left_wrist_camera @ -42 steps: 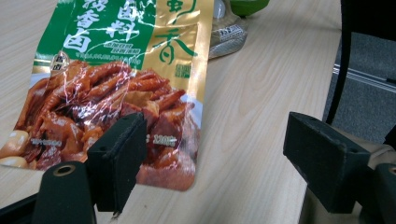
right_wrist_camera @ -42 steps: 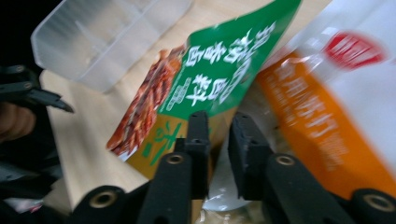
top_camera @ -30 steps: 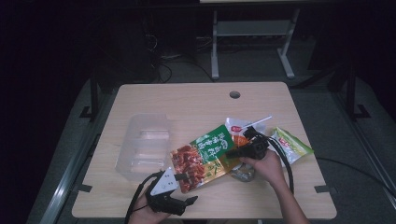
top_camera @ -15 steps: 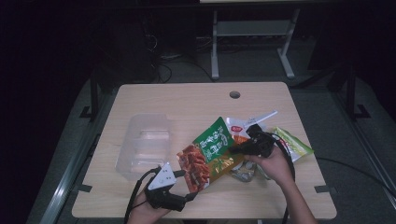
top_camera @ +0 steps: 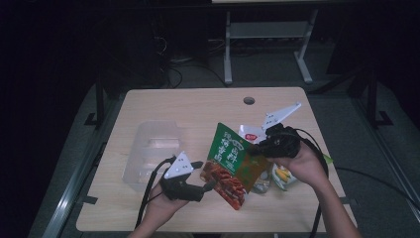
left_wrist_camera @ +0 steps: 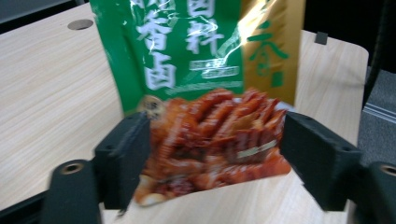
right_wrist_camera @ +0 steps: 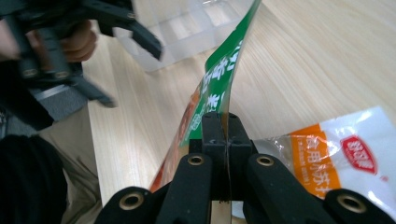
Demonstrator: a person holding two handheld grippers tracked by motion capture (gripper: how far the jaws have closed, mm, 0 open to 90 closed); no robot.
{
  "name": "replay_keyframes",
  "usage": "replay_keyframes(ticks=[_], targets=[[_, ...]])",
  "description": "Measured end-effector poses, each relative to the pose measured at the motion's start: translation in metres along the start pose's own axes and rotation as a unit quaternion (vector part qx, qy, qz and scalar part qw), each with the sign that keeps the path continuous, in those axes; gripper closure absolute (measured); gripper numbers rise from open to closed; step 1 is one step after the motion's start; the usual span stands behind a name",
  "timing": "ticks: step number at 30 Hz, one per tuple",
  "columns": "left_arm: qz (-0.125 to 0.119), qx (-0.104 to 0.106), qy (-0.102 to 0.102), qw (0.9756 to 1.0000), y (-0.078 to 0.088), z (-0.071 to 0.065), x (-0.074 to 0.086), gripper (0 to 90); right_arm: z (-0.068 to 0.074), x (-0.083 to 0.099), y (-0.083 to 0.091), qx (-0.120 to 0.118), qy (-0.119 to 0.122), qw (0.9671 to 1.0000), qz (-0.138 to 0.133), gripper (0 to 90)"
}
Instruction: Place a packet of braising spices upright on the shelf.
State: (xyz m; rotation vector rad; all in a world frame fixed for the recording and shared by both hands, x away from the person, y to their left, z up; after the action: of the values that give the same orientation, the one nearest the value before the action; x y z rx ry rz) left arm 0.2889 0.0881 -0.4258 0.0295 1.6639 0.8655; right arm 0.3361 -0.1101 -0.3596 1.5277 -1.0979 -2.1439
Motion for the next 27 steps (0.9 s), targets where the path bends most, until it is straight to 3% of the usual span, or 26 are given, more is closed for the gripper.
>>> replay_keyframes(ticks=[7, 9, 13, 17, 20, 21, 22, 27], targets=[[0.019, -0.013, 0.010, 0.9997, -0.017, 0.013, -0.004, 26.2, 0.012, -0.011, 0.007, -0.002, 0.068, 0.9977, 0.012, 90.0], [0.022, -0.010, 0.027, 0.9993, -0.022, 0.017, -0.006, 26.3, 0.015, -0.013, 0.008, -0.005, 0.087, 0.9961, 0.012, 90.0], [0.024, 0.006, 0.050, 0.9984, -0.028, 0.024, -0.011, 35.1, 0.015, -0.017, 0.006, -0.012, 0.095, 0.9954, 0.006, 90.0], [0.020, 0.028, 0.052, 0.9980, -0.028, 0.025, -0.014, 57.3, 0.016, -0.020, 0.003, -0.013, 0.093, 0.9955, 0.003, 90.0], [0.021, 0.030, 0.050, 0.9981, -0.027, 0.025, -0.015, 68.8, 0.014, -0.020, 0.002, -0.009, 0.095, 0.9954, 0.002, 90.0], [0.021, 0.038, 0.056, 0.9975, -0.026, 0.026, -0.015, 68.8, 0.013, -0.020, 0.002, -0.007, 0.094, 0.9956, 0.002, 90.0], [0.020, 0.046, 0.062, 0.9968, -0.025, 0.026, -0.015, 77.1, 0.010, -0.020, 0.001, 0.001, 0.087, 0.9962, 0.002, 89.9], [0.015, 0.043, 0.058, 0.9973, -0.023, 0.024, -0.015, 82.5, 0.007, -0.020, 0.001, 0.010, 0.075, 0.9971, -0.001, 89.4]])
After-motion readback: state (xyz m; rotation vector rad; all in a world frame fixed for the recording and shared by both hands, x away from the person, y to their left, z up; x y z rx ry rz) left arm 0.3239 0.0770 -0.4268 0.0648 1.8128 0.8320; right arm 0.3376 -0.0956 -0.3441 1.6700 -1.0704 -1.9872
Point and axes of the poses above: each handheld gripper's, and its own axes: y roughly backward along the jaws, x roughly out of its underside, z roughly to its left, the point moved 7 cm from there along -y, roughly forward along the jaws, and after that the axes turned 2 degrees about z, right-handed, at the moved point
